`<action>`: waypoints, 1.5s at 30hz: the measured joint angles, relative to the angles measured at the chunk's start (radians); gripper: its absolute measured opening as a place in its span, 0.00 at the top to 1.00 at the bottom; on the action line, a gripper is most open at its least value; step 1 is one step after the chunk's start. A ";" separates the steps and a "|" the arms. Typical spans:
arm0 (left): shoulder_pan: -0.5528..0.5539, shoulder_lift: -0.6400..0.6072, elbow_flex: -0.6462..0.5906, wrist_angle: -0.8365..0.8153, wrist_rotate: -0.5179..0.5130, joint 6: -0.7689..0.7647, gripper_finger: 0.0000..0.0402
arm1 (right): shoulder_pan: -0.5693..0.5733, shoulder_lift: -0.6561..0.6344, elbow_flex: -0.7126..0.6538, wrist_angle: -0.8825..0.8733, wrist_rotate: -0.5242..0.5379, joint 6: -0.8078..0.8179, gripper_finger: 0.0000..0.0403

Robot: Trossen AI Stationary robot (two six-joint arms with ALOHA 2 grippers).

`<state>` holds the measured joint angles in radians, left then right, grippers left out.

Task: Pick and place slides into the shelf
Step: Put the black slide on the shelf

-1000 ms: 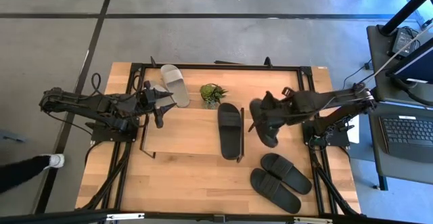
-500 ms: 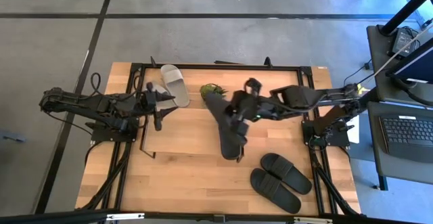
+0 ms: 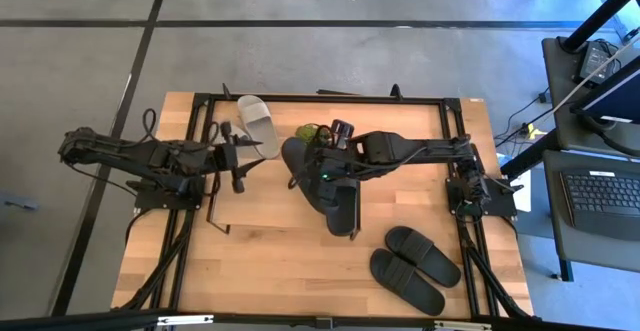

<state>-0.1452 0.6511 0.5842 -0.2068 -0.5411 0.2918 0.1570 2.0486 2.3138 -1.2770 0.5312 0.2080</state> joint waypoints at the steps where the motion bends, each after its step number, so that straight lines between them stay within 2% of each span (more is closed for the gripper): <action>1: 0.000 0.005 0.010 0.003 0.000 0.031 0.52 | 0.000 0.004 0.007 0.000 -0.001 -0.009 0.97; 7: 0.000 0.033 0.069 0.004 -0.001 0.212 0.52 | -0.003 0.007 0.014 0.055 -0.009 -0.067 0.97; 23: 0.001 0.202 0.159 -0.008 0.002 0.223 0.52 | -0.003 0.007 0.014 0.108 -0.054 -0.116 0.97; 35: -0.015 0.213 0.159 -0.002 0.009 0.270 0.52 | -0.003 0.007 0.013 0.113 -0.055 -0.128 0.97; 39: -0.022 0.213 0.159 -0.003 0.008 0.283 0.59 | -0.003 0.007 0.013 0.116 -0.055 -0.135 0.97; 45: -0.022 0.213 0.159 -0.006 0.009 0.329 0.79 | -0.003 0.005 0.013 0.117 -0.054 -0.139 0.97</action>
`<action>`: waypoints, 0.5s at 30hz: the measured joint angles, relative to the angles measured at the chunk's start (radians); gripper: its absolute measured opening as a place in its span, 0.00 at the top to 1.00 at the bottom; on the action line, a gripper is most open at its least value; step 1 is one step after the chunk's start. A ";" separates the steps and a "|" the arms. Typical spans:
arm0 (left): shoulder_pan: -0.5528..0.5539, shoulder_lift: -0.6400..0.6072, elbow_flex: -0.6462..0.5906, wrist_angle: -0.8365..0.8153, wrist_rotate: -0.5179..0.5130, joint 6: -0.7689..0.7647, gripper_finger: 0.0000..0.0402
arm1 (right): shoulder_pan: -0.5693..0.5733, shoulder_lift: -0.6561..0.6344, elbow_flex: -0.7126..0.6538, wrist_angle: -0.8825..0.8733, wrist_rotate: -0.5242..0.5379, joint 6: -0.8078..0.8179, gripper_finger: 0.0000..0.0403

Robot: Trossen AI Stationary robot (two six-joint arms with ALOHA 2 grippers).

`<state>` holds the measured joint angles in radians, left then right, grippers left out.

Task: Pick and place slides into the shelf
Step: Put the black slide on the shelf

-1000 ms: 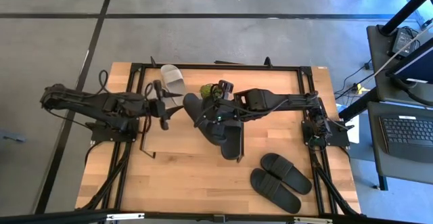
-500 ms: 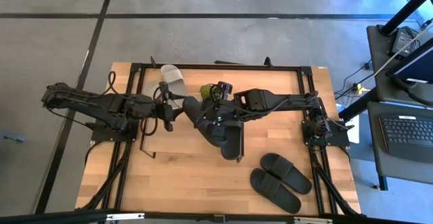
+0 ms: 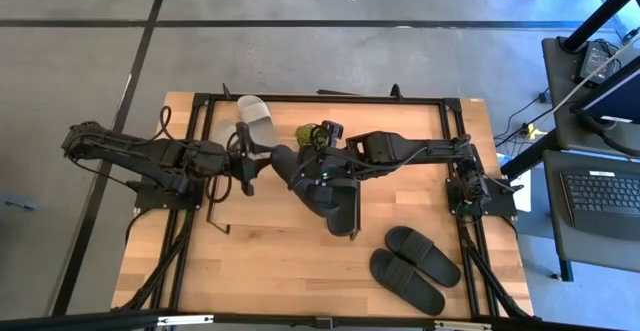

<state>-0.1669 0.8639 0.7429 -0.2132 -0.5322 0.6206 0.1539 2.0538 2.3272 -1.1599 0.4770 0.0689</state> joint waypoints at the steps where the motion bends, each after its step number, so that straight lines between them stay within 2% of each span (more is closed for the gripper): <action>1: 0.000 0.000 0.000 -0.001 0.002 0.005 0.82 | 0.000 0.000 0.000 0.000 0.000 0.000 0.97; 5: 0.000 0.000 0.000 -0.006 0.041 0.021 0.91 | 0.000 -0.001 0.000 0.000 0.000 -0.002 0.97; 12: 0.000 0.000 0.000 -0.010 0.044 0.019 0.91 | 0.000 -0.001 0.000 0.002 0.000 0.001 0.97; 15: 0.000 0.000 0.000 -0.015 0.045 0.019 0.91 | 0.000 -0.002 0.000 0.000 0.000 0.003 0.90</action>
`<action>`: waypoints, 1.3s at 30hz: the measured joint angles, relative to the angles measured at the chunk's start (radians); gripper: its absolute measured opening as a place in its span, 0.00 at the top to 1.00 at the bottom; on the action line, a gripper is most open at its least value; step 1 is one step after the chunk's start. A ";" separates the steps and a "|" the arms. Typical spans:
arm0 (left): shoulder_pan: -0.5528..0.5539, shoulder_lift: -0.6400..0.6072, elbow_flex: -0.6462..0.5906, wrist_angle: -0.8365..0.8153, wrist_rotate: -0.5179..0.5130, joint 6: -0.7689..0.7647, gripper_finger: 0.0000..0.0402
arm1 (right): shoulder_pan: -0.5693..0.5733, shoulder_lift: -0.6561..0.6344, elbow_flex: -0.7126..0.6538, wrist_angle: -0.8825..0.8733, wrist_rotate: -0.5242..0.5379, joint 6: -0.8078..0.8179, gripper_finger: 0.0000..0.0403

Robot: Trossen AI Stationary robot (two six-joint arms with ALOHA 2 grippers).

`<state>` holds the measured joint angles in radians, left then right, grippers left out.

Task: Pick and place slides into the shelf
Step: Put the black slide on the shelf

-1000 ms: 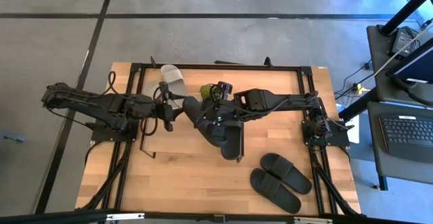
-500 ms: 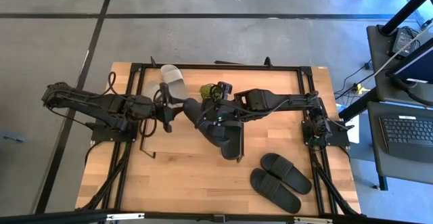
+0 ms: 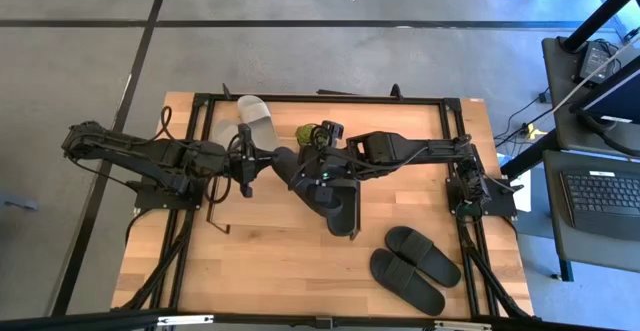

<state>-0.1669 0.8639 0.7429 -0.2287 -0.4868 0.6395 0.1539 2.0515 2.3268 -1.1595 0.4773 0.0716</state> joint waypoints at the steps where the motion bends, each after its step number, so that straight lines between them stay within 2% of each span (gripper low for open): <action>1: 0.000 0.000 0.000 0.000 0.000 0.000 0.91 | 0.000 -0.001 0.000 0.000 0.001 -0.014 0.87; 11: -0.001 0.000 0.000 0.001 0.004 0.001 0.92 | 0.000 -0.002 0.000 -0.011 0.008 -0.052 0.55; 16: -0.001 0.000 0.000 0.001 0.003 -0.001 0.92 | 0.006 -0.004 0.030 -0.035 0.100 -0.062 0.36; 20: -0.001 0.000 0.000 0.001 0.000 -0.001 0.92 | 0.022 -0.026 0.029 -0.045 0.128 -0.103 0.27; 31: 0.000 -0.061 0.000 -0.001 0.011 0.048 0.92 | 0.167 -0.110 0.029 -0.069 0.163 -0.054 0.24; 33: 0.000 -0.062 0.000 -0.009 0.021 0.091 0.92 | 0.197 -0.118 0.030 -0.080 0.166 -0.028 0.24; 39: 0.002 -0.062 0.000 -0.008 0.136 0.284 0.92 | 0.259 -0.118 0.030 -0.118 0.166 0.067 0.24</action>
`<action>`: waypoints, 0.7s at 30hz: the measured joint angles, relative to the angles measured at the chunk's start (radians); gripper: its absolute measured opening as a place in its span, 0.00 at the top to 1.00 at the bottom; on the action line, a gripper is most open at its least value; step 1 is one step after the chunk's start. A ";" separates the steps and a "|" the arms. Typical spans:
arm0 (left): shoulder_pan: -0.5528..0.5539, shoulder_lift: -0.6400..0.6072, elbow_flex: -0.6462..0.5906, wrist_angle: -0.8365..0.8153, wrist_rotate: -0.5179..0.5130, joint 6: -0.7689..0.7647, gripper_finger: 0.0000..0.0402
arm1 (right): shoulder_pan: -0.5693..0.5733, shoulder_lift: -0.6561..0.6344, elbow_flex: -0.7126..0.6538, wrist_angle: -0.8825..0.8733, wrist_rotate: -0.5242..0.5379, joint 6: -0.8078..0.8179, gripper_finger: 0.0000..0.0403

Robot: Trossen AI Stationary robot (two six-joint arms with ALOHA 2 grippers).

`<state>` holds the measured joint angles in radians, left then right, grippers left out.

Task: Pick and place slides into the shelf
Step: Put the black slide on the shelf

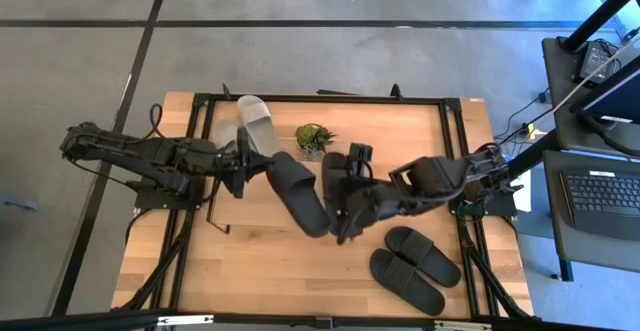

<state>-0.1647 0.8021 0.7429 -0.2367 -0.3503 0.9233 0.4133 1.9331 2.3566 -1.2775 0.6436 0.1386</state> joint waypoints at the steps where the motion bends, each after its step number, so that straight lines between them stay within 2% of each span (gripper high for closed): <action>1: 0.004 0.000 0.000 0.001 0.004 0.013 0.92 | 0.009 0.000 0.000 -0.013 0.000 0.025 0.24; 7: 0.060 0.000 0.000 0.021 0.118 0.057 0.92 | 0.055 0.000 0.000 -0.108 0.000 0.140 0.24; 21: 0.282 -0.058 0.000 0.154 0.392 0.178 0.92 | 0.110 0.001 -0.024 -0.127 0.011 0.229 0.24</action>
<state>0.1177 0.7437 0.7429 -0.0828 0.0416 1.1017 0.5236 1.9338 2.3331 -1.4042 0.6548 0.3673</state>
